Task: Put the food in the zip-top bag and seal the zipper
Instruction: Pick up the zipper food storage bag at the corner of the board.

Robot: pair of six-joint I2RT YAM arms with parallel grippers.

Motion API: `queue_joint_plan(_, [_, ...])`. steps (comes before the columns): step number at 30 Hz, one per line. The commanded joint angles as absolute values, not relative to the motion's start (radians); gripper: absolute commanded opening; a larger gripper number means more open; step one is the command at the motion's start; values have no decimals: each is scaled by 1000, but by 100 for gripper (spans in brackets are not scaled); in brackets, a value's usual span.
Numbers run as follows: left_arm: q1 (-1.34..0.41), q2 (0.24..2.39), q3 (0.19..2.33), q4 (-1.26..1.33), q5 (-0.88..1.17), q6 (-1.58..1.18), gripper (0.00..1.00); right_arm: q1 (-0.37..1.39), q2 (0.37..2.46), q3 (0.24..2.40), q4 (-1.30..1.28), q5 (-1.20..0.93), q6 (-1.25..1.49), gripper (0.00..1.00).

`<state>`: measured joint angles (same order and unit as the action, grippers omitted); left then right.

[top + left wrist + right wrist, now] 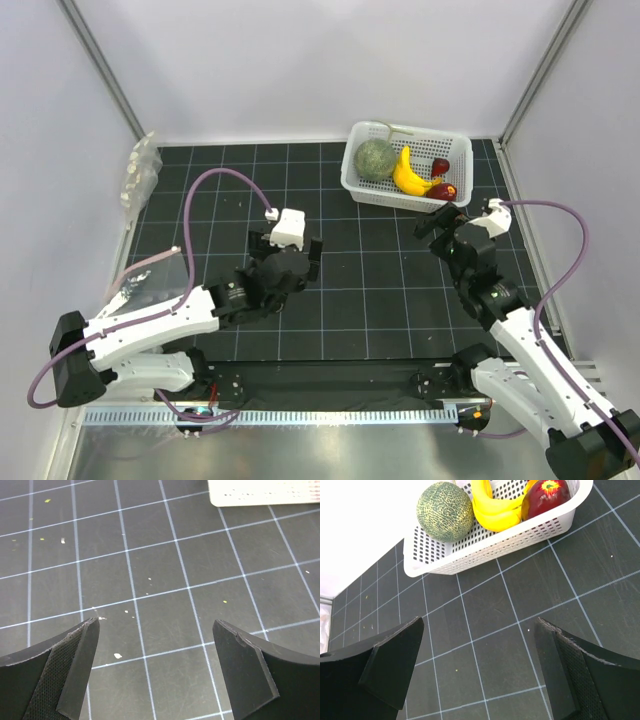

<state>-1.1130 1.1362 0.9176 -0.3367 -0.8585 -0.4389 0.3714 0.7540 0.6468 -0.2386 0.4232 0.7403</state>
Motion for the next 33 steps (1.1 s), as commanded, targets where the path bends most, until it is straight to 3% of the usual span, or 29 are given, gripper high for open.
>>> queue_joint_plan(1, [-1083, 1127, 943, -351, -948, -475, 100, 373, 724, 644, -183, 451, 744, 100])
queue_joint_plan(14, [-554, 1264, 1107, -443, -615, -746, 100, 373, 722, 629, -160, 446, 730, 100])
queue_joint_plan(16, [-500, 1318, 1167, -466, -629, -651, 100, 373, 729, 630, -155, 433, 724, 100])
queue_joint_plan(21, [-437, 1460, 1408, -518, -926, -340, 100, 373, 730, 634, -140, 370, 718, 100])
queue_joint_plan(26, [-293, 1584, 1652, -643, -945, -255, 100, 371, 713, 632, -138, 350, 712, 100])
queue_joint_plan(33, [-172, 1741, 1782, -698, -973, -173, 100, 373, 712, 634, -135, 319, 719, 100])
